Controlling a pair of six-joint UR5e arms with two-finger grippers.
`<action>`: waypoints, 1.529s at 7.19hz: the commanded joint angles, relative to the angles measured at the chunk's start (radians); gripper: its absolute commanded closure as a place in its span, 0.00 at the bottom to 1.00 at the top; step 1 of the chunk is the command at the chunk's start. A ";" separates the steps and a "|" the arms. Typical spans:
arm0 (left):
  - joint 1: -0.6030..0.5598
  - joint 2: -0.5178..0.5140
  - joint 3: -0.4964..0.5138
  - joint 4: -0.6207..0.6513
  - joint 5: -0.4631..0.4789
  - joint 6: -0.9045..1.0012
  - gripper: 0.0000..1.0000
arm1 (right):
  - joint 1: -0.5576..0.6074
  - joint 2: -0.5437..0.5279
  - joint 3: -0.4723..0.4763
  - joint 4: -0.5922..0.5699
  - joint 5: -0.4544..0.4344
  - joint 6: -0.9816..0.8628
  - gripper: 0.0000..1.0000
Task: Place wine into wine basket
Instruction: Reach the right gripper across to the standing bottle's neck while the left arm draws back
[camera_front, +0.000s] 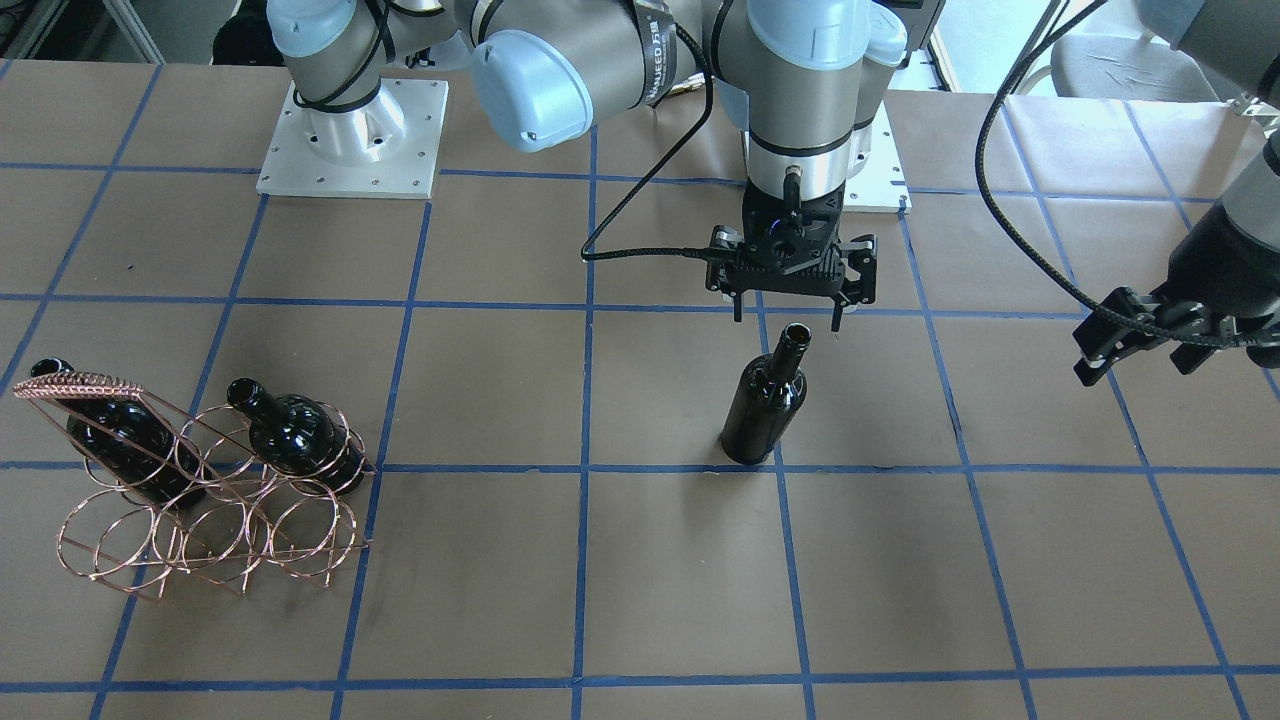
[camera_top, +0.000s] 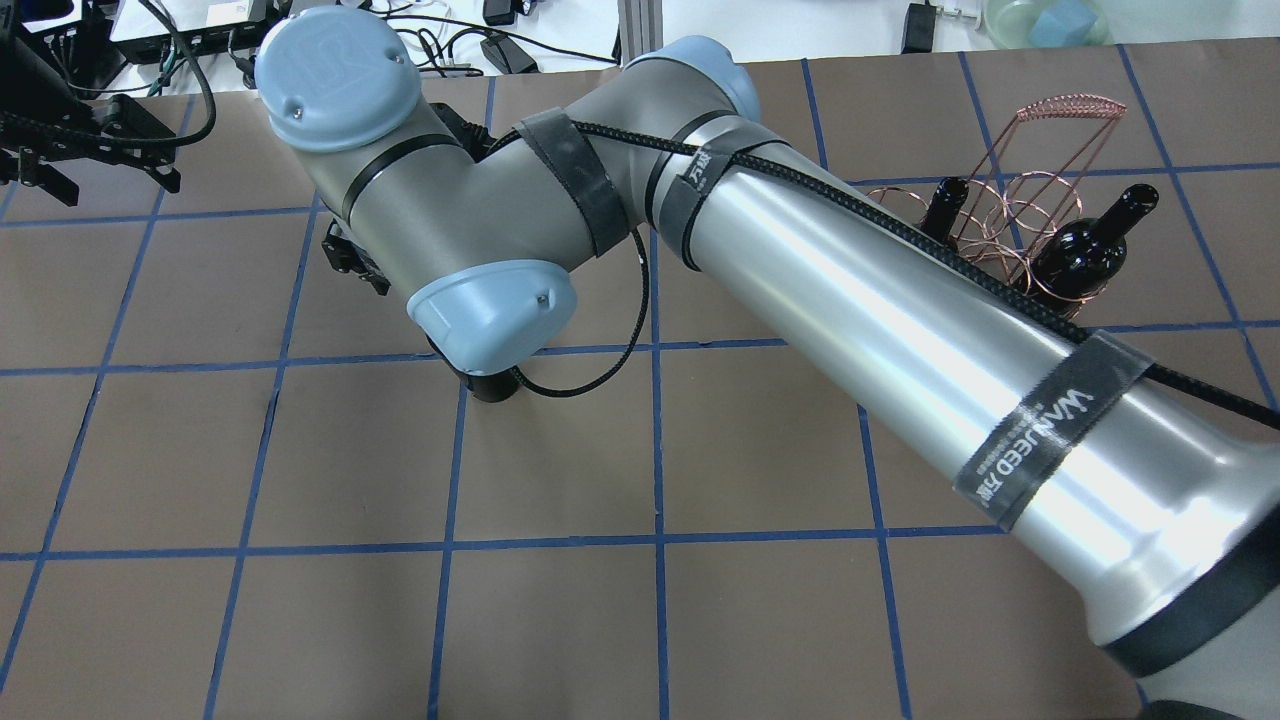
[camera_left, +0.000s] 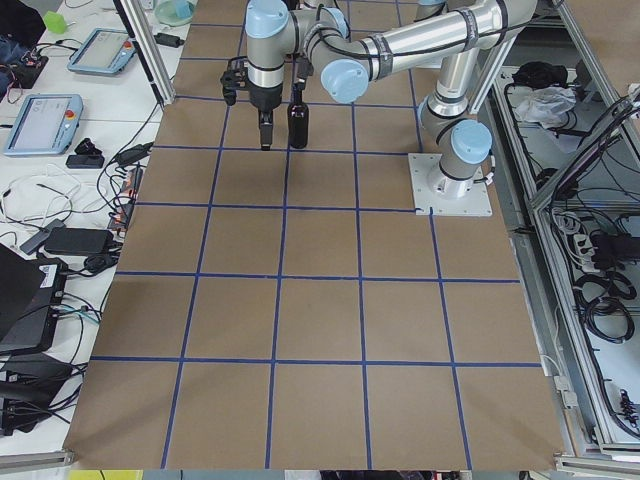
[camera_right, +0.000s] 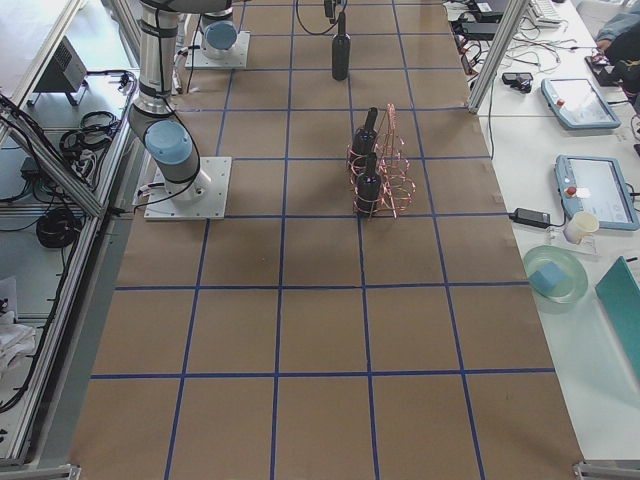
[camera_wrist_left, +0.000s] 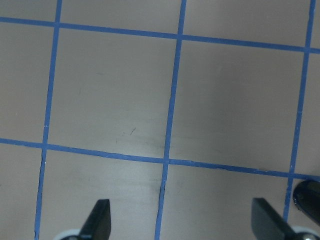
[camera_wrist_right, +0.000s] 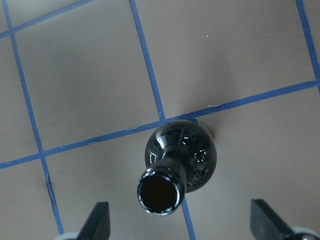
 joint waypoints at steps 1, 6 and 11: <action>0.000 -0.002 0.000 0.003 0.000 0.002 0.00 | -0.024 0.017 -0.004 -0.031 -0.007 -0.010 0.04; 0.000 -0.008 -0.005 0.010 -0.022 0.002 0.00 | -0.026 0.017 0.000 -0.032 -0.011 0.001 0.18; 0.000 -0.008 -0.005 0.010 -0.023 0.003 0.00 | -0.023 0.020 0.000 -0.050 0.008 0.042 0.28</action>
